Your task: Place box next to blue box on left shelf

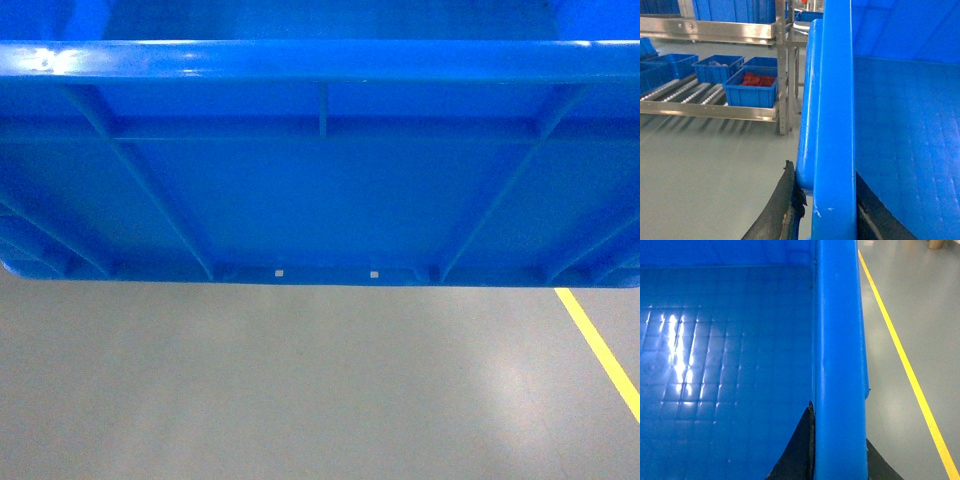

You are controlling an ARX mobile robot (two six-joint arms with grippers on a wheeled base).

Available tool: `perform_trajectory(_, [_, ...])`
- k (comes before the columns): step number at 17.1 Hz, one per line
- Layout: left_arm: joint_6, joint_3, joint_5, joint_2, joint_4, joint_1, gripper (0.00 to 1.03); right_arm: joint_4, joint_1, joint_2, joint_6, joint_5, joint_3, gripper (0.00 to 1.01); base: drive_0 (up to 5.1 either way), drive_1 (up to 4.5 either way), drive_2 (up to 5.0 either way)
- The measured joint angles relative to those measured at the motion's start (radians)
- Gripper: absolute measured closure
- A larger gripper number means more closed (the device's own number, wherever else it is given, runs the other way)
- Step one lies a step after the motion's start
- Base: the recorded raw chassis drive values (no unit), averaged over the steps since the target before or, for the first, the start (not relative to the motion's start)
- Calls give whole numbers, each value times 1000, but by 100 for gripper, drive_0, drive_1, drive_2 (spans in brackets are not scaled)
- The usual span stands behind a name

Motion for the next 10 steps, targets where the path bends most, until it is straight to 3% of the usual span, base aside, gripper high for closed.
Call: perform_trajectory(10, [0, 0, 0, 0, 2, 0, 87, 3, 0, 0, 0, 0, 0, 93, -2, 425, -429])
